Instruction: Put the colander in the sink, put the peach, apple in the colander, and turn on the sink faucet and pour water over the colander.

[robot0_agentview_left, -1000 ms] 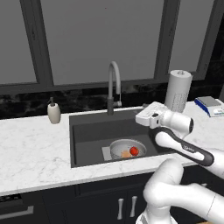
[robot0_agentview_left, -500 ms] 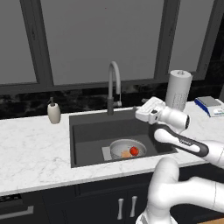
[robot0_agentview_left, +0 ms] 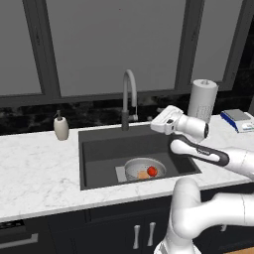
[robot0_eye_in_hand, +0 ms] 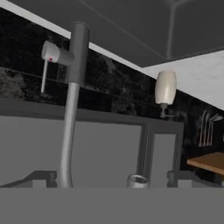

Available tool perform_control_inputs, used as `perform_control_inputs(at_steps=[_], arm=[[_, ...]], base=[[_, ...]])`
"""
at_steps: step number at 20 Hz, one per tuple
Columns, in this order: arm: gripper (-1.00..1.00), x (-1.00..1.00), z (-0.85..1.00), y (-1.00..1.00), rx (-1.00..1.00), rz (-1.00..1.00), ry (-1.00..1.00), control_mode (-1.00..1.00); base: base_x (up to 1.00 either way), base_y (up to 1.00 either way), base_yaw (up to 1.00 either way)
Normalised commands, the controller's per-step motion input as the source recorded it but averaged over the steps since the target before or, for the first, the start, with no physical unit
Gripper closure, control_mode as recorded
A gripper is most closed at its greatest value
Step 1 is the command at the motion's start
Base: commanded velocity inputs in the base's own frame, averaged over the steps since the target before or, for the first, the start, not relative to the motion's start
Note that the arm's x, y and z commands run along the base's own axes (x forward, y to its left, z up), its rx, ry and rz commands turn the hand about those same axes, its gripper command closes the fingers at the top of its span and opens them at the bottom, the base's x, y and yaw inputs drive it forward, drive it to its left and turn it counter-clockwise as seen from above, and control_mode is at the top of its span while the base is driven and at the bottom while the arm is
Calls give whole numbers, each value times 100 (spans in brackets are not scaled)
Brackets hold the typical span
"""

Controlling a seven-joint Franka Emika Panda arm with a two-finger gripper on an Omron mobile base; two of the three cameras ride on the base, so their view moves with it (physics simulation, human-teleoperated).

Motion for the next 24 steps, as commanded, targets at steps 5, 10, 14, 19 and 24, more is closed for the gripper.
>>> perform_control_inputs(at_steps=[5, 10, 14, 19, 24], arm=[[-100, 40, -18, 0, 0, 0, 0, -100], [-100, 34, -23, 0, 0, 0, 0, -100], [-100, 42, -4, 0, 0, 0, 0, -100], [-100, 36, 0, 0, 0, 0, 0, -100], [-100, 39, -2, -3, 0, 0, 0, -100]], base=[[0, 0, 0], [0, 0, 0], [0, 0, 0], [0, 0, 0], [0, 0, 0]])
